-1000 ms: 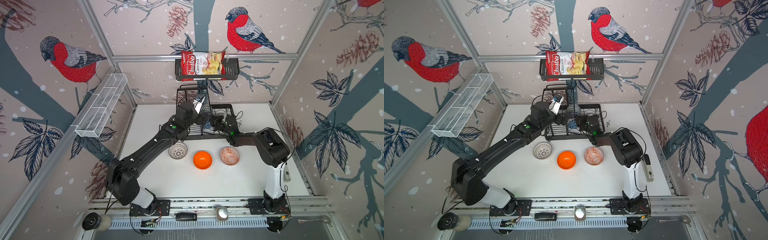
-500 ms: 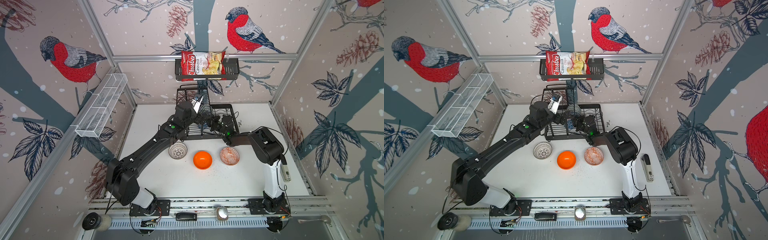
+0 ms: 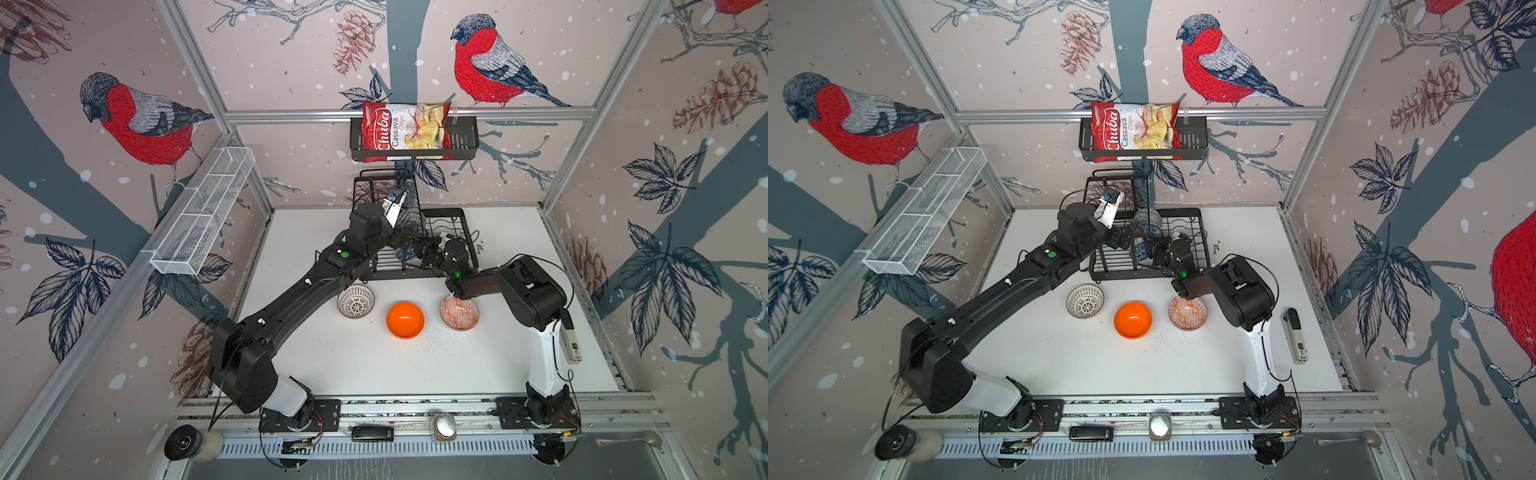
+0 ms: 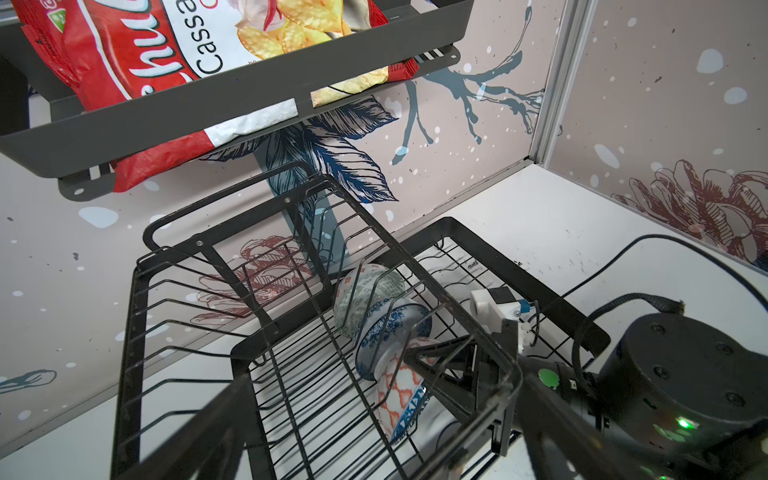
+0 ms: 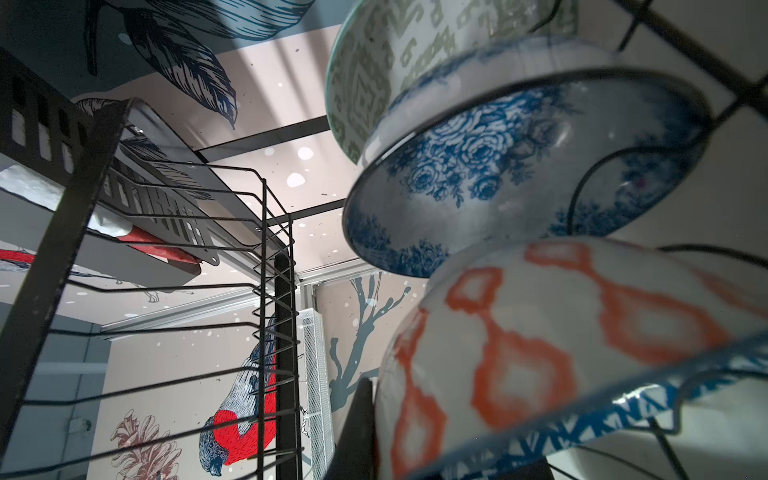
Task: Load the bowls into the dish rack
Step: 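Set the bowl upright in the rack and open the right gripper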
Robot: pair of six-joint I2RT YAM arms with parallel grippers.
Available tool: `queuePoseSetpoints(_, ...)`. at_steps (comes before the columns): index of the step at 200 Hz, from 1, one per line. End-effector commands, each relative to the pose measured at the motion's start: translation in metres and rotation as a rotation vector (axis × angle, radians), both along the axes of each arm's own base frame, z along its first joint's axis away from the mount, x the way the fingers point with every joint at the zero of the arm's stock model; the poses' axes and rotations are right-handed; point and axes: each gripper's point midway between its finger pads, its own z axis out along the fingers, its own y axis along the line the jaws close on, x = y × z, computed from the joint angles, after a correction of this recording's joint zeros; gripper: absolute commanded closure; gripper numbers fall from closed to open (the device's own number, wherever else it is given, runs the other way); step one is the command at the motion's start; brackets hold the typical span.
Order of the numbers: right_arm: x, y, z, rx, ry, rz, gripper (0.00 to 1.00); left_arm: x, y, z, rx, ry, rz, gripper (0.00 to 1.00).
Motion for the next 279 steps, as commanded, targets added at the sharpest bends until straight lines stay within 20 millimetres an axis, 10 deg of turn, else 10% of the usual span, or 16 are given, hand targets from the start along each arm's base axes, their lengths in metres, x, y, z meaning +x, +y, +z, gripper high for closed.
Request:
queuePoseSetpoints(1,-0.005,-0.002,-0.009,0.003,0.028,-0.011,1.0,0.0,-0.002,0.017,-0.049,-0.043,-0.009,0.01)
queuePoseSetpoints(279,-0.015,-0.007,-0.008,-0.008,0.054,-0.028,0.72,-0.005,0.003,0.025,-0.061,-0.059,-0.004,0.02)
